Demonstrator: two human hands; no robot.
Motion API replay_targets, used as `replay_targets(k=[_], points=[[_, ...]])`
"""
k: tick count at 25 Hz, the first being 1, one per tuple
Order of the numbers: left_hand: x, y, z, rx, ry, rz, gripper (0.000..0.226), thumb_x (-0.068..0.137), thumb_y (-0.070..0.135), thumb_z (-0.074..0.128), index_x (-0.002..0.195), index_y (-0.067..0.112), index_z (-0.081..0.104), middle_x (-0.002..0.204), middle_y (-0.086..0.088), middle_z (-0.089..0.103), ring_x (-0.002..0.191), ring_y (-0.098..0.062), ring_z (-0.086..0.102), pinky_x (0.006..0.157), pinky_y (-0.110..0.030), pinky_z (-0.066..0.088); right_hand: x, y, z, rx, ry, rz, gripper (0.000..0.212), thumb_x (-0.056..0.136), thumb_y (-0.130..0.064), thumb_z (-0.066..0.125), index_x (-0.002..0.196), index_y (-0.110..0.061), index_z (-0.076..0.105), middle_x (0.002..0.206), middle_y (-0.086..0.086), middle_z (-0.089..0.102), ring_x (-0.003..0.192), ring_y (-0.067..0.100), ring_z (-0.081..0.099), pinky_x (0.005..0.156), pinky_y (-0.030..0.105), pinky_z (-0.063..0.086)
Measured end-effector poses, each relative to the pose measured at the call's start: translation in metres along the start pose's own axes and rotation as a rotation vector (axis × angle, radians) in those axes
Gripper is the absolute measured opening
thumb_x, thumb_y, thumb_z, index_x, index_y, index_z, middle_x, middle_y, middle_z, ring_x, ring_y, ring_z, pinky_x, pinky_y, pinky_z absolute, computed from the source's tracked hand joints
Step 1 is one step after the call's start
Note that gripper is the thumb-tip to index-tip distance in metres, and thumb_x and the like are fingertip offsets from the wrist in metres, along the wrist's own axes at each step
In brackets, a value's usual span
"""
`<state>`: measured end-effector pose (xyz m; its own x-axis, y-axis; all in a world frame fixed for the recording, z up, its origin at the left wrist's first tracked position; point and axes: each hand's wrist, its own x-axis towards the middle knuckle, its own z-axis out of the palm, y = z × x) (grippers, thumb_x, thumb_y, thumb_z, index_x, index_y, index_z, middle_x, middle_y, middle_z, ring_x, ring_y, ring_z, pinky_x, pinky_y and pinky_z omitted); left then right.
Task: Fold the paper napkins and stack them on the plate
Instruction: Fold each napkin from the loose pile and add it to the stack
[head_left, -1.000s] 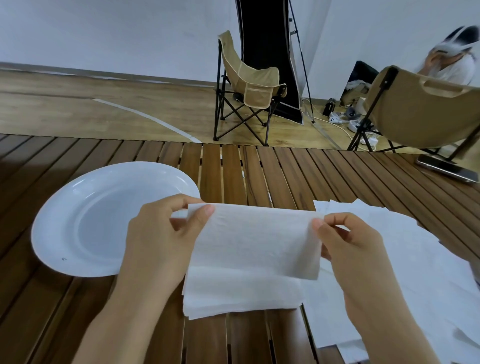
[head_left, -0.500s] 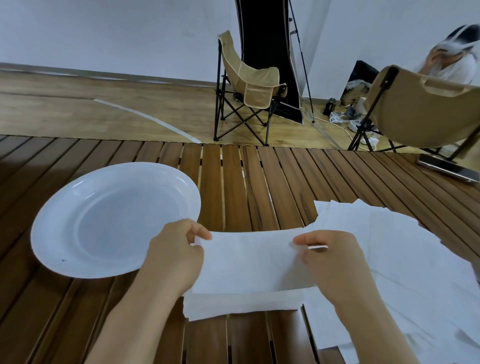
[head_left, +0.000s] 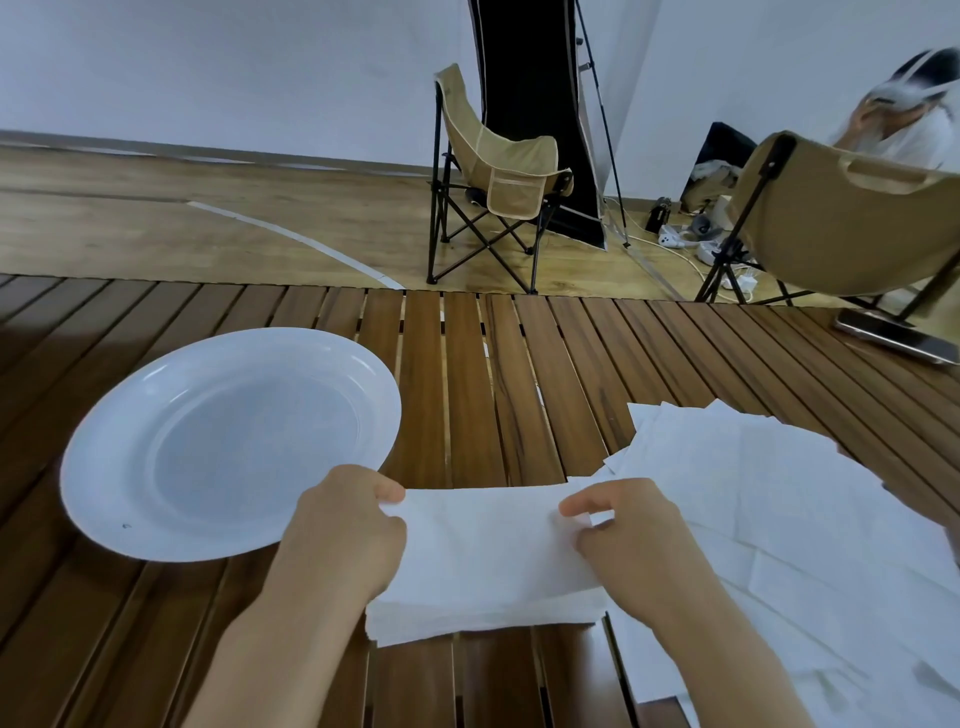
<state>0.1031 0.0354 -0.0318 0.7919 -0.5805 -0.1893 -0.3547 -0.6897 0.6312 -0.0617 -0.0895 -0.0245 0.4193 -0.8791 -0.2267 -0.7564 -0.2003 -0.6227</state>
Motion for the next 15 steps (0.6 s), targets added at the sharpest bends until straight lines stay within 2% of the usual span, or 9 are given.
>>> replay_targets(k=[2,3,5,7,9,11,13,15], points=[[-0.002,0.000,0.000,0.099,-0.057,0.040,0.028,0.095,0.020,0.050,0.121,0.024,0.059,0.129,0.001,0.056,0.110,-0.014,0.053,0.087,-0.022,0.040,-0.001,0.001,0.002,-0.065,-0.011,-0.008,0.028,0.093,-0.007,0.051,0.114,-0.022,0.064,0.115,-0.002,0.053,0.093,0.013,0.049,0.062,0.013,0.040],[-0.003,0.001,0.000,0.137,-0.072,0.064,0.023,0.097,0.023,0.047,0.115,0.023,0.061,0.127,0.002,0.057,0.105,-0.011,0.053,0.084,-0.019,0.038,0.000,0.002,0.002,-0.107,0.006,-0.015,0.027,0.093,-0.009,0.053,0.114,-0.022,0.063,0.117,-0.002,0.052,0.094,0.012,0.049,0.066,0.015,0.042],[-0.003,0.001,0.000,0.147,-0.067,0.076,0.024,0.097,0.026,0.045,0.111,0.020,0.063,0.117,0.002,0.061,0.092,-0.009,0.050,0.078,-0.020,0.035,0.001,0.004,0.001,-0.209,0.081,-0.010,0.025,0.092,-0.012,0.054,0.115,-0.020,0.061,0.124,-0.001,0.050,0.098,0.015,0.051,0.080,0.022,0.045],[-0.005,0.003,0.000,0.125,-0.057,0.059,0.024,0.096,0.028,0.047,0.111,0.019,0.064,0.104,0.004,0.059,0.085,-0.008,0.048,0.076,-0.022,0.036,0.002,0.008,-0.001,-0.361,0.132,0.047,0.027,0.093,-0.018,0.051,0.120,-0.018,0.056,0.137,0.001,0.043,0.117,0.021,0.049,0.096,0.033,0.042],[-0.007,0.004,0.001,0.127,-0.081,0.049,0.027,0.096,0.032,0.048,0.117,0.022,0.061,0.108,0.003,0.058,0.093,-0.011,0.052,0.079,-0.022,0.037,0.002,0.011,-0.003,-0.502,0.085,0.155,0.033,0.094,-0.022,0.045,0.127,-0.019,0.049,0.156,0.000,0.020,0.141,0.026,0.026,0.109,0.044,0.029],[-0.010,0.005,0.002,0.136,-0.110,0.051,0.032,0.096,0.035,0.048,0.124,0.024,0.057,0.124,0.003,0.057,0.106,-0.013,0.053,0.081,-0.022,0.036,0.002,0.014,-0.005,-0.527,0.009,0.266,0.037,0.095,-0.019,0.039,0.131,-0.019,0.046,0.161,-0.003,0.000,0.148,0.029,0.003,0.114,0.050,0.018],[-0.011,0.006,0.002,0.132,-0.103,0.063,0.032,0.096,0.035,0.047,0.125,0.025,0.057,0.129,0.004,0.055,0.107,-0.012,0.051,0.083,-0.021,0.036,0.005,0.020,-0.007,-0.506,-0.027,0.331,0.047,0.095,-0.015,0.035,0.142,-0.015,0.036,0.161,-0.003,-0.006,0.148,0.030,-0.003,0.115,0.053,0.015],[-0.013,0.008,0.001,0.118,-0.081,0.075,0.032,0.097,0.034,0.046,0.126,0.026,0.056,0.131,0.005,0.053,0.114,-0.013,0.051,0.088,-0.023,0.038,0.008,0.026,-0.008,-0.486,-0.019,0.342,0.054,0.094,-0.012,0.033,0.147,-0.014,0.027,0.161,-0.006,-0.003,0.148,0.029,-0.002,0.115,0.053,0.014]])
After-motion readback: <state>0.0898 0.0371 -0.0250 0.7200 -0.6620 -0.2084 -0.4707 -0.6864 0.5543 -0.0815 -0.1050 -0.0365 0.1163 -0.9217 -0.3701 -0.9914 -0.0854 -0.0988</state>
